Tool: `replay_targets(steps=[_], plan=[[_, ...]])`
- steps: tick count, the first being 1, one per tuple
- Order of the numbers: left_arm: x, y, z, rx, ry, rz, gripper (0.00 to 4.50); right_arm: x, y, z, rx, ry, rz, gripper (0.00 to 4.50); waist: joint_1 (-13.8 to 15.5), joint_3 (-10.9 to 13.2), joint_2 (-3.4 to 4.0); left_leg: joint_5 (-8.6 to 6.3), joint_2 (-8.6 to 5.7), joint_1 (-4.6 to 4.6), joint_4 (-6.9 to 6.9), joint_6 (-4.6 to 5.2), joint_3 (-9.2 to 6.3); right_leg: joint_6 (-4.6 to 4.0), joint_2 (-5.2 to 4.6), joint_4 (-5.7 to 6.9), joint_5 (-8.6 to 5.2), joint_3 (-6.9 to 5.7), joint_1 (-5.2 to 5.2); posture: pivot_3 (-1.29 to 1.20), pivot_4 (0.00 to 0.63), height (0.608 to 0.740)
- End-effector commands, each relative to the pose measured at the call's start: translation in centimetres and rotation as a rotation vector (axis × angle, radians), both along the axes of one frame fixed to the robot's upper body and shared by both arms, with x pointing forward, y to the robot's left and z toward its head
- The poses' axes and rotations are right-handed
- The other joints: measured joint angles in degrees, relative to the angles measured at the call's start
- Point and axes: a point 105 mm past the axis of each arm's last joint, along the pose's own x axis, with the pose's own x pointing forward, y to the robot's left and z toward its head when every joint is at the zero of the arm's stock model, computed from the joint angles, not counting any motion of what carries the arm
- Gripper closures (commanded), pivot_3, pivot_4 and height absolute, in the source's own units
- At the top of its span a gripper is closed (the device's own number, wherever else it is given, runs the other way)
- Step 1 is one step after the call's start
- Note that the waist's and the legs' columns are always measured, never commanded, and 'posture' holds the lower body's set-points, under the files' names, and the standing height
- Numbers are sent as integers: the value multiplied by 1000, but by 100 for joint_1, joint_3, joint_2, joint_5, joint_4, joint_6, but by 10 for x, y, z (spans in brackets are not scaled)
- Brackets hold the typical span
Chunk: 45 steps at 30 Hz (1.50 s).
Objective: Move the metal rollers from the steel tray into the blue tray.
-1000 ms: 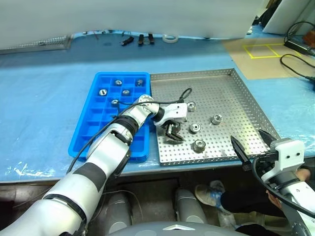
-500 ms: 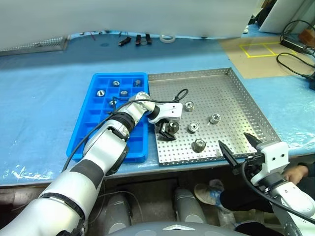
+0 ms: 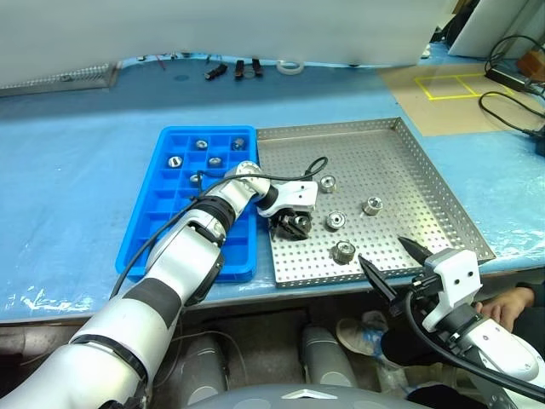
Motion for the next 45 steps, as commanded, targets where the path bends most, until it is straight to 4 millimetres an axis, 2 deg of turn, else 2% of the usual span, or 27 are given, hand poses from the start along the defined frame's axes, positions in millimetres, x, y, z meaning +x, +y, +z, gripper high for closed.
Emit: replay_targets(steps=[1,4,7,10,13,18,25,31,35,40,45], plan=[[1,2,5,-25,-6,-8,2667,-1,0,8,-17,-30,4,0,-3,0,0,0,0,0,0,0,0,0,0,0,0,0,0,-636,150,740],[-3,-1,15,-81,10,-46,2667,-2,9,8,-2,-15,53,0,-10,0,0,-1,0,0,0,1,0,1,0,0,0,-1,0,-624,150,740],[-10,-3,38,-189,25,-129,2667,-1,13,12,-1,-18,93,0,8,1,-1,-1,0,-1,-1,1,0,0,-1,-1,0,-1,-1,-596,150,740],[-10,2,61,-282,29,-150,2667,6,15,19,-15,-36,136,0,44,2,-2,-1,-2,-3,-1,2,0,-1,-6,-1,1,-1,-1,-563,150,740],[-4,11,73,-328,-4,-111,2667,16,20,28,-17,-64,186,0,66,1,-2,-2,-5,3,1,3,1,-3,-18,4,2,-2,5,-488,150,740],[2,47,79,-370,-55,19,2667,42,33,46,-25,-122,321,0,145,2,0,-1,0,13,5,3,0,-6,-22,13,3,-4,10,-308,150,740],[-6,103,92,-489,-140,348,2667,76,65,58,-29,-148,552,0,672,4,4,4,9,9,-4,-1,-1,-11,-23,26,2,-22,7,-27,150,740],[-7,148,95,-546,-230,683,2667,98,92,66,-26,-166,726,0,1153,6,8,6,9,6,-4,-7,-4,-13,-26,29,0,-41,14,174,150,740],[-6,170,88,-551,-286,859,2667,93,113,68,-16,-160,846,0,1363,6,9,8,8,2,-4,-11,-14,-13,-26,28,0,-49,17,231,150,740],[4,186,78,-567,-321,1038,2667,101,119,74,-11,-178,838,0,1498,7,8,20,11,-2,-9,-30,-30,-12,-25,34,-1,-62,17,264,150,740],[15,181,62,-552,-322,1081,2667,100,116,70,-42,-177,838,0,1555,6,8,24,11,1,-11,-38,-36,-10,-26,38,0,-64,22,257,150,740]])
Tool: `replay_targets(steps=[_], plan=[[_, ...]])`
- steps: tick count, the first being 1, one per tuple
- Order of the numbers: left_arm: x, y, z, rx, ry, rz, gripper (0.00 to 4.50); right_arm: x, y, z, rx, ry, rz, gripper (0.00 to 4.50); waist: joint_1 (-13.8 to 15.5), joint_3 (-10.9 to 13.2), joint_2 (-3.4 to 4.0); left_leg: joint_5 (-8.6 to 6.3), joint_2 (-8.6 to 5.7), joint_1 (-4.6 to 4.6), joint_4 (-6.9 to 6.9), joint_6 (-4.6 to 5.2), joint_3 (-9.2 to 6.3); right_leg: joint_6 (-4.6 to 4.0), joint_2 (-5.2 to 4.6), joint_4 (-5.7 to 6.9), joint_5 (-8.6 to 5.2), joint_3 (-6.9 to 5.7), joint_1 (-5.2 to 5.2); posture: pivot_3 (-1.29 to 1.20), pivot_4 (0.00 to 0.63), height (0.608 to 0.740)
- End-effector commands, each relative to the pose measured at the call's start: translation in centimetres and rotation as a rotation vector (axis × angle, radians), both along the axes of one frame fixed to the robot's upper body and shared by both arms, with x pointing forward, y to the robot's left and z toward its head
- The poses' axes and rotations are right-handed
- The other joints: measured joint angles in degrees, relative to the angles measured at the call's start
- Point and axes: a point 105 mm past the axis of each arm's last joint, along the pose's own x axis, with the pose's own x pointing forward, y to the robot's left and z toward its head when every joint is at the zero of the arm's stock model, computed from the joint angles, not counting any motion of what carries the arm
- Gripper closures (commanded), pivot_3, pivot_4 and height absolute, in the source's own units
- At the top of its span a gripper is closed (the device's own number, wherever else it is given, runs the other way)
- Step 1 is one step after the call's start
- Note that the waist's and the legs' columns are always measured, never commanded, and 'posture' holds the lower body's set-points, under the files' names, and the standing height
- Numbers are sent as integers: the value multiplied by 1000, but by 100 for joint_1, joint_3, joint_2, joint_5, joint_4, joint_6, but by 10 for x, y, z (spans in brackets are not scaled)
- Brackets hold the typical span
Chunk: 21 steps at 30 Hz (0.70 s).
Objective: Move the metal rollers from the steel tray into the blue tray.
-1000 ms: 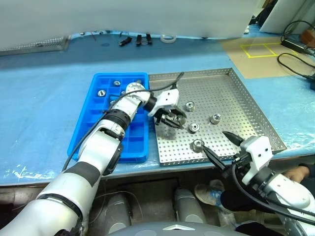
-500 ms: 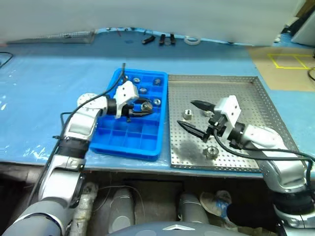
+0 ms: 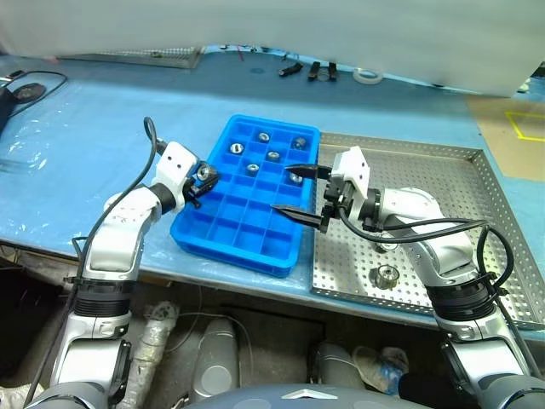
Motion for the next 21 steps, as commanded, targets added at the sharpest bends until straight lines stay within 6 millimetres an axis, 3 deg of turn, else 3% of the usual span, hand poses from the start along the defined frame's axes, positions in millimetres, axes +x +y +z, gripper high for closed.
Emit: replay_targets(steps=[1,8,16,21], plan=[[7,-6,1,19,-35,7,2667,-2,-3,5,-10,-47,-4,0,21,0,0,0,0,0,-1,-1,-1,1,0,-1,0,0,-1,239,150,740],[12,-9,-10,33,3,-11,2667,-3,-11,3,-8,-54,-52,0,45,0,0,4,1,-16,-7,-7,-1,3,4,0,0,1,-25,182,150,740],[26,-12,3,33,-20,-19,143,-5,-12,7,11,-63,-88,0,1,0,-1,6,-1,-13,-7,-9,-1,3,4,4,0,4,-25,127,150,740],[35,-29,23,6,-58,-104,143,-7,-17,14,30,-78,-138,0,-55,0,-1,7,-2,-17,-7,-10,0,4,3,2,0,3,-26,62,150,740]])
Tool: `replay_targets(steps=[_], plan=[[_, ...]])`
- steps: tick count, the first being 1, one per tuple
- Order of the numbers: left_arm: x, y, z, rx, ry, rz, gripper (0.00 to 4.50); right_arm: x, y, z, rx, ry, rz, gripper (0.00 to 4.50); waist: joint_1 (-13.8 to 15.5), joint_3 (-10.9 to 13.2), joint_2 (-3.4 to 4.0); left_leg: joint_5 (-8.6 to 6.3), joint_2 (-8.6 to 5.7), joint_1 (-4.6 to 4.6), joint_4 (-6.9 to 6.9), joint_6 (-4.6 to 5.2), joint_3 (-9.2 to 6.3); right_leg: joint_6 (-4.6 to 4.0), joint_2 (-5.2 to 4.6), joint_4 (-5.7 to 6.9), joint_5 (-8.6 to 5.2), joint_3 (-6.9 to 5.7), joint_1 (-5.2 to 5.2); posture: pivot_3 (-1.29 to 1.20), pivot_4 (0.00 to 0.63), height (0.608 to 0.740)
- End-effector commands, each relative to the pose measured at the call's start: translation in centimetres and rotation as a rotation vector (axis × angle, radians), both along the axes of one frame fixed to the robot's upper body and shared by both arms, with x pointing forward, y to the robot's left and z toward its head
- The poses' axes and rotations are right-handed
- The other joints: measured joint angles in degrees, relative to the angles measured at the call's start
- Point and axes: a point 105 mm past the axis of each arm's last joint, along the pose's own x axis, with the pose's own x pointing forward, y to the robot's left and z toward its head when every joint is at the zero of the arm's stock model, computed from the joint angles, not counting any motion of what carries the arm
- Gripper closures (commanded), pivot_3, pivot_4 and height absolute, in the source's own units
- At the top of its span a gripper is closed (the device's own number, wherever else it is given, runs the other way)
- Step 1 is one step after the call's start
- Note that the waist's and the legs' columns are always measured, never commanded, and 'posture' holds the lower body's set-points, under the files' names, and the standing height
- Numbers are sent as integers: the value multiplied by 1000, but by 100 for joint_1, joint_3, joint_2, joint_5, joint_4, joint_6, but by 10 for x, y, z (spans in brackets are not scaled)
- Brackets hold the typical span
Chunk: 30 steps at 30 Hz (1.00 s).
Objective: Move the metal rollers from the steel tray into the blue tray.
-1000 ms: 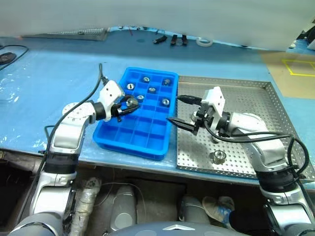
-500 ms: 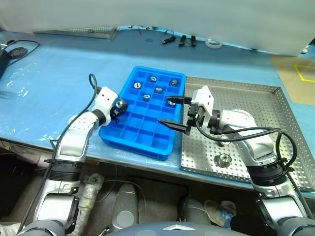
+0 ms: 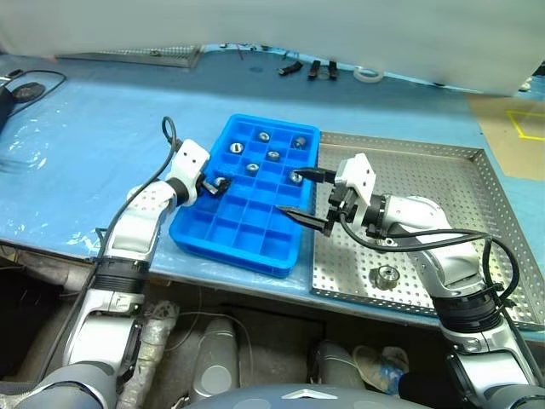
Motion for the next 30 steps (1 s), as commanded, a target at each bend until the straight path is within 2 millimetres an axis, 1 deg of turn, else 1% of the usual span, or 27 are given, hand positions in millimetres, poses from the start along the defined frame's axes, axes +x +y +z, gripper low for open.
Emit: replay_targets(steps=[1,3,6,7,8,9,13,16,18,20,23,26,30], plan=[[5,-18,30,-35,-76,-101,143,-6,-6,18,34,-62,-34,0,-32,0,0,0,-1,-1,0,0,0,0,0,0,0,0,-1,49,150,740],[9,-35,39,-65,-76,-176,143,-7,-10,20,37,-71,-66,0,-55,0,0,0,-3,-1,0,0,1,0,0,0,0,1,-1,-14,150,740],[12,-59,44,-70,-70,-278,143,-9,-14,21,43,-76,-109,0,-91,0,-1,2,-3,2,0,-2,2,0,0,1,1,4,0,-50,150,740],[12,-75,43,-56,-63,-340,143,-11,-19,22,46,-83,-142,0,-108,0,-1,2,-4,2,0,-2,3,0,0,1,1,6,0,-117,150,740],[13,-85,43,-45,-59,-383,143,-13,-21,22,48,-88,-165,0,-121,-1,0,2,-4,2,0,-2,4,1,0,0,1,8,-1,-150,150,740],[13,-91,43,-37,-56,-410,143,-14,-22,22,50,-91,-180,0,-161,-1,-1,2,-5,2,0,-2,5,1,1,0,1,13,1,-171,150,740],[14,-136,37,6,-26,-547,143,-25,-40,21,52,-101,-301,0,-300,0,-3,0,-11,-1,2,1,9,3,1,-6,1,43,1,-275,150,740],[16,-160,30,44,-3,-576,143,-33,-49,19,52,-109,-383,0,-491,-1,-5,-4,-13,1,5,8,12,6,1,-11,2,50,1,-378,150,740],[16,-176,27,37,27,-576,143,-39,-53,19,62,-114,-433,0,-591,-1,-5,-6,-13,2,4,11,14,13,1,-12,2,50,0,-409,150,740],[15,-188,21,31,71,-569,143,-44,-55,19,68,-116,-476,0,-706,-1,-5,-7,-14,4,5,13,15,16,1,-13,2,50,1,-457,150,740],[14,-196,7,53,130,-544,143,-51,-58,18,75,-116,-524,0,-872,-1,-5,-9,-13,8,4,16,19,19,1,-14,1,48,-4,-508,150,740],[15,-197,-8,103,167,-490,143,-55,-62,17,75,-117,-567,0,-1022,-1,-5,-11,-13,10,5,19,25,21,2,-14,1,46,-9,-538,150,740],[15,-196,-18,141,189,-464,143,-56,-67,14,68,-115,-593,0,-1092,-1,-6,-14,-16,9,9,24,29,23,4,-15,1,48,-11,-554,150,740]])
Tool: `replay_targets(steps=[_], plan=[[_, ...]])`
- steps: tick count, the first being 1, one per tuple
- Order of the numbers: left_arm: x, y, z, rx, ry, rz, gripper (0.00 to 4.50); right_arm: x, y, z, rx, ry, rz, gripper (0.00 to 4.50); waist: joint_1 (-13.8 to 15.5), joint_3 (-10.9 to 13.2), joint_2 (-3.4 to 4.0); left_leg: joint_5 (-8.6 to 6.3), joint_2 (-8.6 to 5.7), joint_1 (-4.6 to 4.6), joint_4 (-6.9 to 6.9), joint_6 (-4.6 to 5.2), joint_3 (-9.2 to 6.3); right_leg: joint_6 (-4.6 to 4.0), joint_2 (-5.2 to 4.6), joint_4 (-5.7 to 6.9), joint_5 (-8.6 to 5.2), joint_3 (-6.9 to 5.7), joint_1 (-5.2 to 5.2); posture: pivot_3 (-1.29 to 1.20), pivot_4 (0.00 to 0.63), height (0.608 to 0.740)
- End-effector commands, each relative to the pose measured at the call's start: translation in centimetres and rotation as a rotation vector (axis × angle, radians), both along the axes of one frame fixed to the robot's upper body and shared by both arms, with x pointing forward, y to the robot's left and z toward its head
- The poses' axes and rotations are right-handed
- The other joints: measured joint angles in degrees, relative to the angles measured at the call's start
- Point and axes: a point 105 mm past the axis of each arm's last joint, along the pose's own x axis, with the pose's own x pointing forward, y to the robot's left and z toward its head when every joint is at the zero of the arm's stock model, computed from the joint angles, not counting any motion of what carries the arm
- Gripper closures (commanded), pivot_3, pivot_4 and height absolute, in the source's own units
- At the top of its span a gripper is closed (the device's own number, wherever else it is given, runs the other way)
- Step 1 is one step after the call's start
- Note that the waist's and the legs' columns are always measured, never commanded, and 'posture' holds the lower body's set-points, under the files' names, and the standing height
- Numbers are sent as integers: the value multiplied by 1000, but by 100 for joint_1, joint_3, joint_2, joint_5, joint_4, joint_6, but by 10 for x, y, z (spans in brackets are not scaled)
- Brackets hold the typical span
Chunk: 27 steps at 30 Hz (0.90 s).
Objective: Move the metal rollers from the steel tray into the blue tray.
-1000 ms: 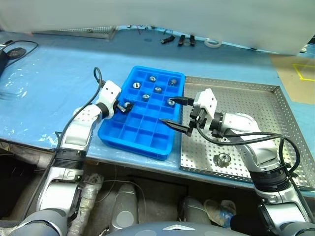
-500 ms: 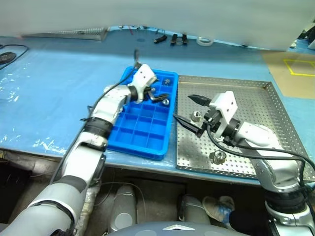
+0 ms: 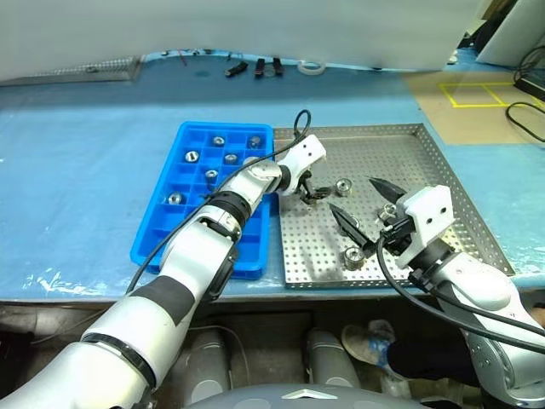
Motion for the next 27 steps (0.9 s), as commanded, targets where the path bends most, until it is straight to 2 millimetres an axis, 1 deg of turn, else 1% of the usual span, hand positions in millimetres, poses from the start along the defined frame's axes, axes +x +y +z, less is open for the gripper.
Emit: replay_targets(steps=[1,4,9,14,17,23,24,27], plan=[[3,-2,5,32,-34,15,143,-5,-3,12,-9,-64,-22,0,-19,0,0,-2,-1,-2,1,3,0,0,-1,-2,0,0,1,-555,150,740],[1,-2,-4,66,-16,11,143,-5,-5,10,-10,-61,-32,0,-26,0,0,-10,-2,-8,10,17,3,-1,-4,-7,0,0,1,-557,150,740],[-12,-10,-14,82,42,-70,143,-6,-5,8,-12,-60,-41,0,-51,0,0,-17,-2,-13,17,27,6,-1,-6,-12,0,0,1,-561,150,740],[-12,-5,-22,126,40,-57,143,-7,-6,7,-14,-58,-47,0,-82,0,0,-17,-1,-13,23,28,7,-1,-6,-9,0,0,2,-561,150,740],[-8,1,-23,139,29,-29,688,-7,-7,6,-14,-54,-49,0,-84,0,0,-18,-1,-12,25,29,7,-1,-6,-10,0,1,4,-558,150,740],[-4,13,-29,154,38,-2,2702,-5,-5,2,-15,-47,-39,0,-134,0,0,-18,2,-8,26,29,7,-1,-4,-9,0,2,5,-549,150,740],[-4,14,-29,153,40,-5,2800,-4,-5,2,-15,-47,-38,0,-146,0,0,-18,2,-7,26,29,7,-1,-4,-9,0,2,6,-549,150,740],[-8,13,-26,115,55,-46,2796,-3,-5,2,-15,-48,-32,0,-202,0,0,-19,0,-7,26,29,7,-1,-5,-10,0,1,9,-533,150,740]])
